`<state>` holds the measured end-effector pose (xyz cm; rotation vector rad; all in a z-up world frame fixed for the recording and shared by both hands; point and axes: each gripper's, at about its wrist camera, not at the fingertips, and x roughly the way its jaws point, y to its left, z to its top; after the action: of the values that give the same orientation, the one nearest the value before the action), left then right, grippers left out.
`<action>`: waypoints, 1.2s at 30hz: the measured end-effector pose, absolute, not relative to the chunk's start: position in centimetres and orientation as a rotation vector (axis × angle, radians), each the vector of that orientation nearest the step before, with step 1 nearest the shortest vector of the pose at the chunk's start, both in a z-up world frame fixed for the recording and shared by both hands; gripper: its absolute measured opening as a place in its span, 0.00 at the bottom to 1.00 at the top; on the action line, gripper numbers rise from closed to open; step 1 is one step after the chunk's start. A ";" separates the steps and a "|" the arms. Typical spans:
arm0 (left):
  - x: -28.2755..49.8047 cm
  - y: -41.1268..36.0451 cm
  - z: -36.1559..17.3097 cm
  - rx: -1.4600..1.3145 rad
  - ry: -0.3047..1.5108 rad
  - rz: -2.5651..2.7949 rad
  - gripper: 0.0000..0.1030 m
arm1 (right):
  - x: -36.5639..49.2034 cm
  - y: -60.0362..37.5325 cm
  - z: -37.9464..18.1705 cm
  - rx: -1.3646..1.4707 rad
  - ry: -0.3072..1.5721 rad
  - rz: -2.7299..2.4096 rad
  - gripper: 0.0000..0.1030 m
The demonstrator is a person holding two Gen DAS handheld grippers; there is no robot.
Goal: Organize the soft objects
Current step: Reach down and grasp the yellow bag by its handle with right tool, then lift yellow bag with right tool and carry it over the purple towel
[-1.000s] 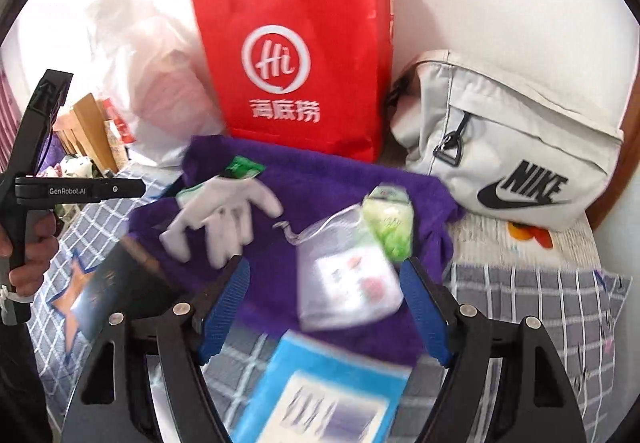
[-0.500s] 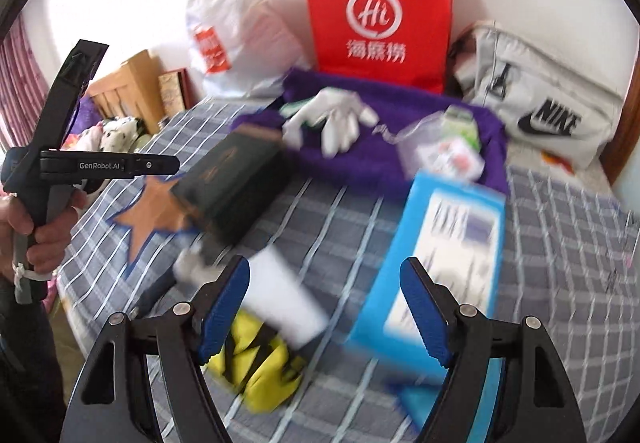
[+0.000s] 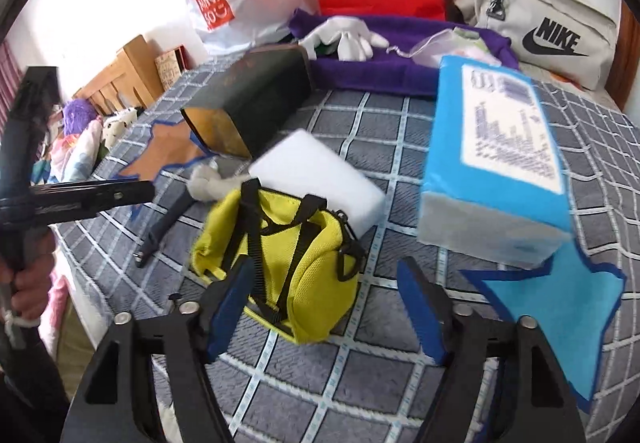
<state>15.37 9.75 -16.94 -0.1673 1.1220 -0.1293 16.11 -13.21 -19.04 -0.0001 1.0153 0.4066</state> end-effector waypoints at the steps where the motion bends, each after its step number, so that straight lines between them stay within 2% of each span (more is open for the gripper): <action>1: 15.2 9.6 -17.0 -0.166 1.121 -0.139 0.36 | 16.1 -13.3 -19.5 0.025 1.018 0.430 0.49; 3: 14.8 9.3 -17.1 -0.165 1.119 -0.172 0.36 | 15.8 -13.7 -19.3 0.058 1.008 0.456 0.34; 4: 14.7 9.1 -17.2 -0.163 1.121 -0.185 0.36 | 15.5 -13.9 -19.1 0.055 0.998 0.459 0.33; 10: 14.9 7.7 -18.5 -0.116 1.150 -0.209 0.36 | 13.3 -16.2 -17.4 0.070 0.953 0.447 0.32; 14: 14.8 5.8 -18.9 0.027 1.101 -0.192 0.35 | 11.9 -19.0 -17.1 0.069 0.945 0.398 0.32; 16: 14.7 5.4 -18.9 0.083 1.087 -0.171 0.20 | 11.4 -20.3 -17.2 0.060 0.945 0.361 0.32; 18: 14.4 5.0 -18.7 0.110 1.088 -0.183 0.20 | 11.0 -21.7 -17.4 0.060 0.946 0.329 0.32; 21: 14.1 4.9 -18.7 0.110 1.093 -0.188 0.21 | 10.8 -23.7 -17.9 0.081 0.951 0.287 0.32; 23: 14.1 4.8 -18.7 0.101 1.087 -0.200 0.27 | 11.1 -24.7 -18.5 0.103 0.964 0.270 0.32; 24: 14.1 4.8 -18.8 0.090 1.088 -0.212 0.33 | 11.1 -24.9 -18.8 0.110 0.969 0.269 0.32; 27: 14.0 4.3 -18.9 0.094 1.080 -0.189 0.34 | 11.6 -25.1 -19.7 0.136 0.989 0.271 0.36; 30: 13.9 3.6 -18.8 0.117 1.090 -0.169 0.20 | 11.7 -24.7 -20.2 0.136 0.983 0.275 0.38; 36: 14.0 4.0 -18.2 0.054 1.119 -0.162 0.19 | 11.2 -24.9 -19.4 0.145 0.954 0.303 0.31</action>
<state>14.00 3.99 -18.18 0.0539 1.1190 -0.1625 11.16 -24.93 -19.40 0.1451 0.9541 0.3034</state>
